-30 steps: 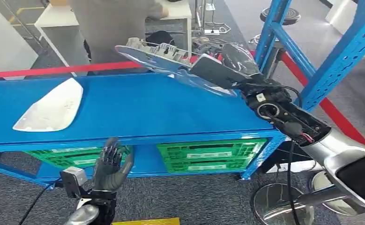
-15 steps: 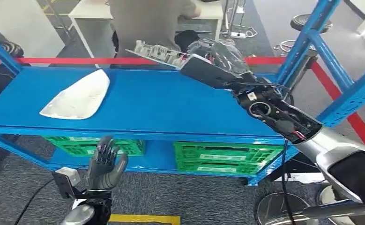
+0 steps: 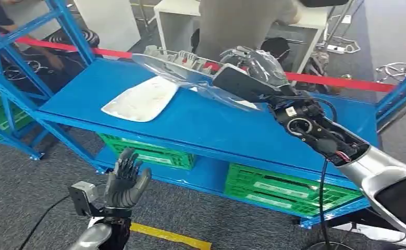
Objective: Take the parts from the cabinet and place them on the table.
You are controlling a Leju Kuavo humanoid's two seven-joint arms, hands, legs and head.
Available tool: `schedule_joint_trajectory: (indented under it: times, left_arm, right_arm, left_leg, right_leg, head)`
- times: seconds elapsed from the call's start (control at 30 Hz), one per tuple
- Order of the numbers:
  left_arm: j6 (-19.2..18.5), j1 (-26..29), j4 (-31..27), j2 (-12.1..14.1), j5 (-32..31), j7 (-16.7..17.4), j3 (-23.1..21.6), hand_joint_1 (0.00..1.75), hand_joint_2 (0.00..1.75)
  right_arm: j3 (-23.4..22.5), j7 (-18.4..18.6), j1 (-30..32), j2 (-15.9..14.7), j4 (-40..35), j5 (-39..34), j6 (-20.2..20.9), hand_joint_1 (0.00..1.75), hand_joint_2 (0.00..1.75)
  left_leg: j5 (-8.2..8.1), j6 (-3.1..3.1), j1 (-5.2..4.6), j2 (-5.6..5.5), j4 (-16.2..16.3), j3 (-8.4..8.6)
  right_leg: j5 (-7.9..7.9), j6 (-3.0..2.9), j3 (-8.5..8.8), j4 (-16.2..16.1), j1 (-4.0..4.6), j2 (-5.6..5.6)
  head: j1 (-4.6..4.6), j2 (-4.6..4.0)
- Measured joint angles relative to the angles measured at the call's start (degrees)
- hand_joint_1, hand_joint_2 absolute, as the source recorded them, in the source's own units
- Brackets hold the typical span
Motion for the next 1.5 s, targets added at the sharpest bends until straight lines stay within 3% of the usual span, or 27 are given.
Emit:
schedule_joint_trajectory:
  times: [0.03, 0.07, 0.13, 0.2, 0.27, 0.33, 0.37, 0.43, 0.5, 0.57, 0.67, 0.73, 0.8, 0.83, 0.87, 0.93, 1.0, 1.03, 1.07, 1.1, 1.17, 1.2, 1.23, 1.3, 1.33, 1.37, 1.5]
  left_arm:
    - [-0.02, -0.14, 0.00, -0.02, 0.02, -0.13, 0.00, 0.00, 1.75]
    - [-0.11, -0.44, 0.00, 0.00, 0.13, -0.15, 0.00, 0.00, 1.75]
    - [-0.33, -0.57, 0.07, -0.02, 0.31, -0.17, 0.00, 0.00, 1.75]
    - [-0.61, -0.54, 0.35, 0.00, 0.37, -0.20, 0.00, 0.00, 1.75]
    - [-0.68, -0.57, 0.46, 0.04, 0.39, -0.24, 0.00, 0.00, 1.75]
    - [-0.79, -0.72, 0.48, 0.04, 0.39, -0.33, 0.00, 0.00, 1.75]
    - [-0.81, -0.94, 0.48, 0.00, 0.39, -0.35, 0.00, 0.00, 1.75]
    - [-0.88, -1.00, 0.52, -0.02, 0.42, -0.39, 0.00, 0.00, 1.75]
    - [-0.96, -1.09, 0.57, 0.00, 0.46, -0.39, 0.00, 0.00, 1.75]
    - [-0.99, -1.31, 0.61, -0.11, 0.46, -0.48, 0.00, 0.00, 1.75]
    - [-1.25, -1.34, 0.74, -0.35, 0.46, -0.48, 0.00, 0.00, 1.75]
    - [-1.29, -1.31, 0.94, -0.35, 0.48, -0.46, 0.00, 0.00, 1.75]
    - [-1.31, -1.39, 0.94, -0.42, 0.48, -0.46, 0.00, 0.00, 1.75]
    - [-1.33, -1.41, 0.98, -0.52, 0.48, -0.46, 0.00, 0.00, 1.75]
    - [-1.38, -1.47, 1.05, -0.59, 0.46, -0.46, 0.00, 0.00, 1.75]
    - [-1.42, -1.46, 1.09, -0.59, 0.46, -0.44, 0.00, 0.00, 1.75]
    - [-1.47, -1.31, 1.14, -0.55, 0.44, -0.44, 0.00, 0.00, 1.75]
    - [-1.47, -1.29, 1.16, -0.46, 0.46, -0.44, 0.00, 0.00, 1.75]
    - [-1.47, -1.49, 1.16, -0.44, 0.44, -0.52, 0.00, 0.00, 1.75]
    - [-1.47, -1.64, 1.18, -0.42, 0.44, -0.53, 0.00, 0.00, 1.75]
    - [-1.47, -1.52, 1.25, -0.44, 0.46, -0.55, -0.02, 0.00, 1.75]
    - [-1.47, -1.48, 1.35, -0.44, 0.46, -0.55, -0.02, 0.00, 1.75]
    - [-1.47, -1.48, 1.42, -0.39, 0.48, -0.55, -0.02, 0.00, 1.75]
    - [-1.47, -1.51, 1.42, -0.33, 0.55, -0.57, -0.02, 0.00, 1.75]
    - [-1.47, -1.58, 1.42, -0.31, 0.57, -0.57, -0.02, 0.00, 1.75]
    - [-1.47, -1.72, 1.42, -0.29, 0.61, -0.59, -0.02, 0.00, 1.75]
    - [-1.47, -1.80, 1.44, -0.29, 0.81, -0.76, -0.02, 0.00, 1.75]
  right_arm:
    - [0.00, -0.07, 0.01, 0.00, -0.07, 0.00, 0.00, 1.75, 1.75]
    - [-0.02, -0.20, -0.09, 0.00, -0.11, 0.00, -0.02, 1.75, 1.75]
    - [-0.15, -0.31, -0.09, -0.13, -0.11, 0.00, -0.04, 1.75, 1.75]
    - [-0.09, -0.37, 0.02, -0.13, -0.11, 0.00, -0.04, 1.75, 1.75]
    - [-0.13, -0.37, 0.02, -0.13, -0.11, 0.00, -0.07, 1.75, 1.75]
    - [-0.13, -0.40, 0.00, -0.13, -0.11, 0.00, -0.07, 1.75, 1.75]
    - [-0.20, -0.42, 0.01, -0.15, -0.13, 0.00, -0.09, 1.75, 1.75]
    - [-0.24, -0.48, -0.03, -0.33, -0.15, 0.00, -0.11, 1.75, 1.75]
    - [-0.22, -0.48, 0.00, -0.28, -0.46, 0.00, -0.11, 1.75, 1.75]
    - [-0.26, -0.40, -0.01, -0.42, -0.70, 0.00, -0.13, 1.75, 1.75]
    - [-0.35, -0.13, 0.38, -0.94, -0.90, 0.00, -0.13, 1.75, 1.75]
    - [-0.35, -0.09, 0.79, -1.03, -0.96, 0.00, -0.11, 1.75, 1.75]
    - [-0.37, 0.00, 0.78, -1.14, -1.44, 0.00, -0.11, 1.75, 1.75]
    - [-0.40, 0.04, 0.77, -1.22, -1.62, 0.00, -0.11, 1.75, 1.75]
    - [-0.44, 0.09, 0.81, -1.31, -1.64, 0.00, -0.13, 1.75, 1.75]
    - [-0.48, 0.28, 0.85, -1.33, -1.77, 0.04, -0.11, 1.75, 1.75]
    - [-0.46, 0.37, 0.73, -1.31, -2.10, 0.07, -0.11, 1.75, 1.75]
    - [-0.46, 0.37, 0.70, -1.18, -2.32, 0.07, -0.09, 1.75, 1.75]
    - [-0.50, 0.39, 0.81, -1.18, -2.36, 0.07, -0.11, 1.75, 1.75]
    - [-0.53, 0.39, 0.73, -1.20, -2.47, 0.09, -0.09, 1.75, 1.75]
    - [-0.70, 0.44, 0.79, -1.31, -2.47, 0.09, -0.11, 1.75, 1.75]
    - [-0.70, 0.44, 0.88, -1.29, -2.47, 0.09, -0.09, 1.75, 1.75]
    - [-0.70, 0.46, 1.00, -1.29, -2.47, 0.09, -0.09, 1.75, 1.75]
    - [-0.72, 0.46, 0.99, -1.29, -2.49, 0.11, -0.09, 1.75, 1.75]
    - [-0.79, 0.46, 0.96, -1.29, -2.49, 0.09, -0.09, 1.75, 1.75]
    - [-0.85, 0.44, 0.94, -1.31, -2.49, 0.11, -0.09, 1.75, 1.75]
    - [-0.96, 0.28, 0.93, -1.20, -2.54, 0.13, -0.02, 1.75, 1.75]
  left_leg:
    - [-0.73, -0.32, -0.46, 4.82, 1.30, -0.62]
    - [-2.60, -0.81, -0.40, 8.12, 4.75, -2.60]
    - [-6.41, -1.54, 0.05, 10.15, 14.46, -7.94]
    - [-6.83, -1.90, 0.32, 10.32, 18.75, -10.73]
    - [-2.78, -1.78, 0.42, 10.71, 11.88, -7.38]
    - [1.07, -1.20, 0.07, 14.38, 1.41, -1.43]
    - [0.75, -0.59, -0.56, 15.74, -0.10, -0.85]
    - [0.57, 0.46, -0.61, 13.80, 0.06, -1.04]
    - [0.61, 1.30, -0.48, 12.26, -0.35, -0.65]
    - [0.69, 1.86, -0.04, 10.84, -0.77, -0.22]
    - [0.58, 2.41, -0.24, 8.20, -0.70, -0.16]
    - [0.49, 2.51, -0.36, 6.31, -0.46, -0.07]
    - [0.27, 2.40, -0.38, 4.39, 0.02, -0.01]
    - [0.14, 2.27, -0.34, 3.54, 0.19, -0.04]
    - [0.10, 2.08, -0.65, 2.85, 0.43, -0.31]
    - [0.40, 1.43, -0.01, 1.54, 0.34, -0.76]
    - [0.73, 0.54, -0.03, -0.18, -0.25, -0.80]
    - [0.28, 0.60, -0.13, 1.36, 0.29, -0.82]
    - [-1.21, 0.26, -0.75, 5.78, 2.58, -1.91]
    - [-3.30, -0.05, -0.59, 8.11, 6.77, -4.13]
    - [-6.76, -0.51, -0.16, 10.09, 16.14, -9.17]
    - [-7.01, -0.70, 0.05, 10.30, 18.60, -10.66]
    - [-6.00, -0.76, 0.20, 10.34, 17.74, -10.41]
    - [-1.68, -0.67, 0.22, 11.09, 9.22, -5.98]
    - [0.32, -0.53, 0.13, 12.79, 4.04, -3.08]
    - [0.38, -0.31, -0.34, 16.70, 0.41, -1.16]
    - [0.15, 1.49, -0.90, 13.16, 0.19, -1.28]
  right_leg:
    - [0.13, -0.31, 0.38, -0.37, 0.13, -0.90]
    - [0.06, -0.72, 0.48, -0.52, 0.27, -1.86]
    - [-0.11, -0.97, 0.55, -0.52, 0.49, -3.74]
    - [-0.30, -0.92, 0.60, -0.51, 0.47, -5.37]
    - [-0.64, -0.62, 0.92, -0.50, 0.44, -6.94]
    - [-1.18, 0.03, 1.55, -0.50, 0.60, -8.24]
    - [-1.55, 0.48, 1.57, -0.32, 1.27, -8.62]
    - [-1.78, 1.07, 2.14, -0.67, 1.29, -9.62]
    - [-2.24, 1.88, 2.98, -1.11, 1.18, -11.07]
    - [-4.98, 1.80, 1.63, 2.71, 0.63, -6.20]
    - [-10.52, 1.82, -6.07, 17.35, 1.02, -3.49]
    - [-8.29, 1.57, -7.12, 17.16, 1.22, -3.42]
    - [-2.09, 1.03, -3.90, 7.88, 1.23, -2.22]
    - [0.61, 0.69, -2.07, 2.84, 1.22, 0.07]
    - [0.09, 0.15, -1.23, 1.09, 0.95, 2.08]
    - [-0.15, 0.23, -0.75, 0.11, 1.30, 1.11]
    - [0.02, -0.39, 0.02, -0.41, 1.23, -0.41]
    - [0.33, -0.49, 0.59, -1.16, 0.66, -1.51]
    - [0.42, -0.79, 0.98, -1.53, 0.73, -2.07]
    - [0.38, -0.93, 1.05, -1.63, 0.82, -2.83]
    - [0.21, -1.07, 1.09, -1.62, 1.02, -4.45]
    - [0.12, -1.02, 1.10, -1.61, 0.99, -5.22]
    - [-0.02, -0.92, 1.20, -1.60, 0.95, -5.96]
    - [-0.46, -0.50, 1.56, -1.50, 0.83, -7.41]
    - [-0.75, -0.18, 1.82, -1.40, 0.82, -8.03]
    - [-1.13, 0.22, 1.93, -1.31, 1.20, -8.57]
    - [-1.90, 1.38, 2.92, -1.62, 1.66, -10.96]
  head:
    - [-0.48, 0.00]
    - [-1.53, 0.00]
    - [-1.75, 0.00]
    - [-2.25, 0.00]
    - [-2.42, 0.00]
    - [-2.47, 0.00]
    - [-2.78, 0.00]
    - [-1.77, 0.00]
    - [-1.99, 0.00]
    - [-1.33, 0.00]
    - [0.02, 0.00]
    - [0.29, 0.00]
    - [0.65, 0.00]
    - [0.83, 0.00]
    - [0.63, 0.00]
    - [0.75, 0.00]
    - [0.96, 0.00]
    - [0.85, 0.00]
    - [-0.14, 0.00]
    - [-0.70, 0.00]
    - [-0.98, 0.00]
    - [-1.33, 0.00]
    - [-1.75, 0.00]
    - [-2.03, 0.00]
    - [-2.25, 0.00]
    - [-2.47, 0.00]
    - [-1.73, 0.00]
